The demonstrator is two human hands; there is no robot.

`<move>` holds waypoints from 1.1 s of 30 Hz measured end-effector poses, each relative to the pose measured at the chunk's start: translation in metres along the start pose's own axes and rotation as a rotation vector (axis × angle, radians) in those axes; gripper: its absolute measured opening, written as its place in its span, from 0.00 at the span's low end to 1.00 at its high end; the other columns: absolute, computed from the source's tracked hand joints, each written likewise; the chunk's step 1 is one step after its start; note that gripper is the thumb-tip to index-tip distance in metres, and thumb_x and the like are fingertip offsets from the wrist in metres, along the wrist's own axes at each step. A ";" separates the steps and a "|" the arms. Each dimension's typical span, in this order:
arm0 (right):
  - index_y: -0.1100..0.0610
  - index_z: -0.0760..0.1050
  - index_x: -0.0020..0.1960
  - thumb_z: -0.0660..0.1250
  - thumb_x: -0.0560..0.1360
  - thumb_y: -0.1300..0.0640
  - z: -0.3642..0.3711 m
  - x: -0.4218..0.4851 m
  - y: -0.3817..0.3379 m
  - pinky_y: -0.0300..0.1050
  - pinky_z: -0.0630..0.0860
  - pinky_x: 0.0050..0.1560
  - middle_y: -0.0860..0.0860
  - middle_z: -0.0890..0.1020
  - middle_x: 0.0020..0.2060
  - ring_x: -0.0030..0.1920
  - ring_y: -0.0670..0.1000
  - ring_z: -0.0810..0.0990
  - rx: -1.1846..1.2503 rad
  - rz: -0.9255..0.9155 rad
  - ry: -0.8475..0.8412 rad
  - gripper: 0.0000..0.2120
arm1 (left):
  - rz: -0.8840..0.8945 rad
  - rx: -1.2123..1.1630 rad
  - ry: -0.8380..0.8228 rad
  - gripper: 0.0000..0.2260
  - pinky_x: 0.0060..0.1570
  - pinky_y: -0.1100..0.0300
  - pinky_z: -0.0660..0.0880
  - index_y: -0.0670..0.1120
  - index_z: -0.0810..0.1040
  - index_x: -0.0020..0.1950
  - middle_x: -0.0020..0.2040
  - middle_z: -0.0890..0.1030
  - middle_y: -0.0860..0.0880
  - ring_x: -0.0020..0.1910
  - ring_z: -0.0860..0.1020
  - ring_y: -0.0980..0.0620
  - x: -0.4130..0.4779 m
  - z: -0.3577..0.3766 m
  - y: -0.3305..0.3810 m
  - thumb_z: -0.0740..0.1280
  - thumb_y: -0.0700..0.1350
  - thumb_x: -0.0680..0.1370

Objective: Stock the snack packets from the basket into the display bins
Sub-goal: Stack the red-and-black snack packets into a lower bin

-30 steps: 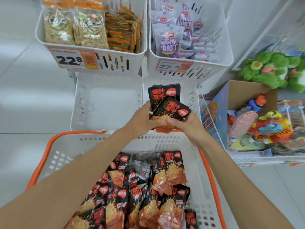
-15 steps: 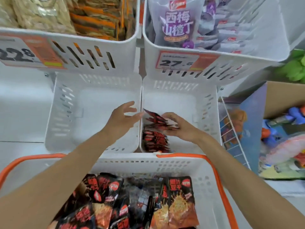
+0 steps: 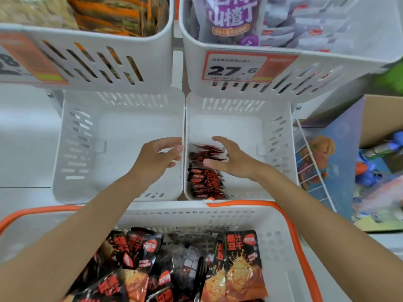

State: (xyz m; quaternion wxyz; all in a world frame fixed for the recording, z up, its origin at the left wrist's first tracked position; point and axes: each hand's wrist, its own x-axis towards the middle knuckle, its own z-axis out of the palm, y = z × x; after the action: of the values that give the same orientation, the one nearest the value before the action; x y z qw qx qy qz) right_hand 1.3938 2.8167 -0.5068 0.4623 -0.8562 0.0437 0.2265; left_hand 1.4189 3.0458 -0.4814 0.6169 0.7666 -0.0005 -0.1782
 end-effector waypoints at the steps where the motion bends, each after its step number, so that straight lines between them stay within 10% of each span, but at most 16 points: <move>1: 0.45 0.59 0.75 0.72 0.73 0.45 0.002 -0.001 -0.001 0.35 0.69 0.62 0.45 0.65 0.69 0.68 0.48 0.68 0.009 -0.009 -0.033 0.36 | 0.005 0.001 0.000 0.10 0.43 0.68 0.79 0.49 0.80 0.60 0.55 0.82 0.54 0.42 0.83 0.58 -0.001 0.001 -0.001 0.68 0.44 0.79; 3: 0.47 0.62 0.74 0.74 0.73 0.49 0.003 -0.003 0.004 0.27 0.70 0.54 0.40 0.70 0.62 0.62 0.44 0.73 0.049 -0.019 -0.073 0.34 | 0.015 -0.001 0.004 0.10 0.43 0.68 0.80 0.50 0.80 0.60 0.55 0.82 0.54 0.43 0.82 0.56 -0.003 0.003 -0.001 0.68 0.44 0.79; 7: 0.39 0.54 0.77 0.74 0.71 0.44 -0.005 -0.009 0.014 0.43 0.66 0.67 0.44 0.58 0.75 0.72 0.49 0.64 0.117 0.046 -0.070 0.42 | 0.005 -0.001 -0.012 0.12 0.42 0.68 0.79 0.48 0.80 0.63 0.57 0.82 0.53 0.44 0.82 0.57 -0.005 0.001 -0.003 0.68 0.44 0.79; 13: 0.50 0.65 0.72 0.74 0.74 0.54 0.010 -0.006 0.002 0.21 0.69 0.50 0.40 0.72 0.58 0.54 0.34 0.74 0.080 -0.060 0.016 0.30 | 0.005 -0.009 -0.015 0.12 0.41 0.69 0.78 0.49 0.79 0.63 0.58 0.81 0.52 0.46 0.82 0.57 -0.008 0.003 -0.005 0.68 0.45 0.79; 24: 0.40 0.61 0.75 0.80 0.67 0.48 0.002 0.002 0.017 0.52 0.67 0.72 0.44 0.68 0.71 0.71 0.49 0.69 0.236 0.052 -0.155 0.43 | 0.021 -0.025 -0.007 0.08 0.41 0.69 0.77 0.54 0.79 0.57 0.57 0.80 0.56 0.48 0.81 0.57 -0.012 0.005 -0.006 0.68 0.44 0.79; 33: 0.46 0.46 0.80 0.79 0.66 0.50 0.012 -0.004 0.000 0.47 0.66 0.70 0.43 0.59 0.75 0.71 0.49 0.66 0.288 0.129 -0.084 0.55 | -0.034 -0.019 0.011 0.11 0.43 0.65 0.78 0.48 0.77 0.62 0.60 0.79 0.49 0.52 0.81 0.50 -0.021 0.005 0.000 0.68 0.44 0.79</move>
State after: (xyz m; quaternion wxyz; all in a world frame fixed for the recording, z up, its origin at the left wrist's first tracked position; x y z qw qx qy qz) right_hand 1.3861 2.8261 -0.5105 0.5661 -0.7664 0.1111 0.2824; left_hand 1.3979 3.0454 -0.4770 0.6211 0.7615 0.0178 -0.1844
